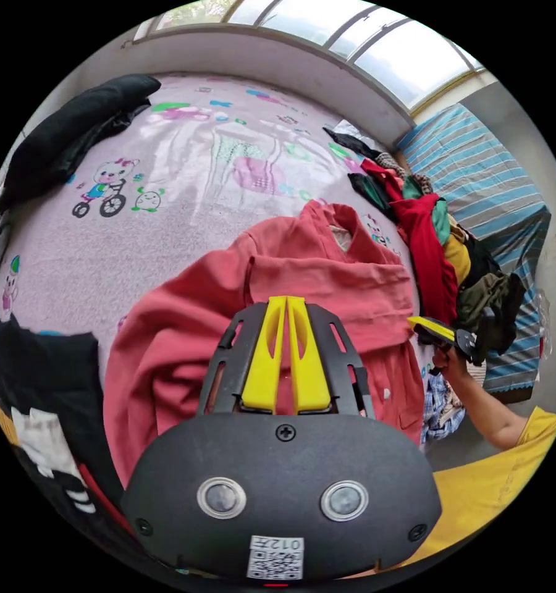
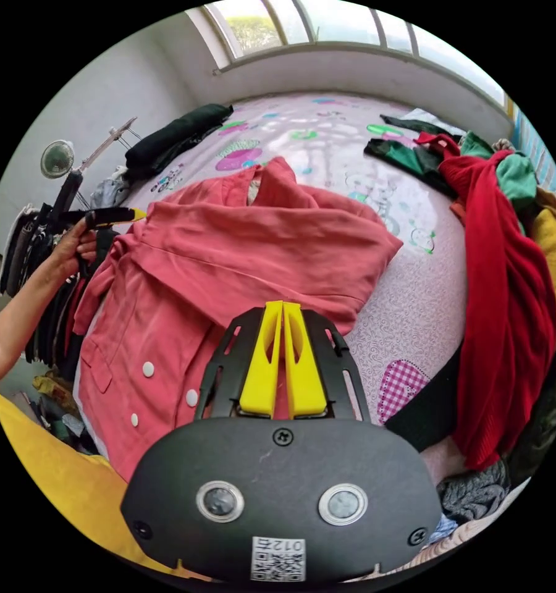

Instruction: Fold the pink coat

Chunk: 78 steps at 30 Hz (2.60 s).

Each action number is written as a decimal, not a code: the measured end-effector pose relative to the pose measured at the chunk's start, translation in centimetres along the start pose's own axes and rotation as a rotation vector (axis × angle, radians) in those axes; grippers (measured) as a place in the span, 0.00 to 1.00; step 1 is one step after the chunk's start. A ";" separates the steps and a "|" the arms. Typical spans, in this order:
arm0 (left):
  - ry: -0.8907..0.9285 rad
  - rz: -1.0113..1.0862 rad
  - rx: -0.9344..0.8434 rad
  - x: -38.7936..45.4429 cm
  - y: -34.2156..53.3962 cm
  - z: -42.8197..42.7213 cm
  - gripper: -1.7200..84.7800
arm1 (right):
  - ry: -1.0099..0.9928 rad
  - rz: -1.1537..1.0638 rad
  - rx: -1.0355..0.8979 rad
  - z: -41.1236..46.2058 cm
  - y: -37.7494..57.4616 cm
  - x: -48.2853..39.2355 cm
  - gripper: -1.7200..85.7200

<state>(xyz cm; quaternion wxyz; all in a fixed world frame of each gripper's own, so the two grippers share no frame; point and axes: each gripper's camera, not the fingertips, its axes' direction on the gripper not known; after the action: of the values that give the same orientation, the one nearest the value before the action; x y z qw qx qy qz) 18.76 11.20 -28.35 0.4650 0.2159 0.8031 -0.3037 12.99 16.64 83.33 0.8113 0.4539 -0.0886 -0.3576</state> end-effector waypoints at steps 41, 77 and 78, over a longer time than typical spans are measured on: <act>0.502 -0.624 0.403 -21.2 48.7 -17.9 0.14 | -0.243 -0.912 0.027 3.1 8.2 -52.0 0.03; -0.056 0.061 0.140 -3.2 24.6 -24.8 0.06 | -0.728 -0.084 -0.257 -5.8 -10.2 -29.5 0.20; -0.053 0.056 0.138 -2.6 24.3 -24.3 0.06 | -0.679 -0.112 -0.266 -6.3 -10.3 -29.5 0.21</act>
<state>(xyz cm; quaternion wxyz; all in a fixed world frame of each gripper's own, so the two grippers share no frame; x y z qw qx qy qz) 20.33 45.28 -23.69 0.4785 0.2616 0.7613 -0.3507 -10.68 36.90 76.85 0.7668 0.2042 -0.2807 -0.5399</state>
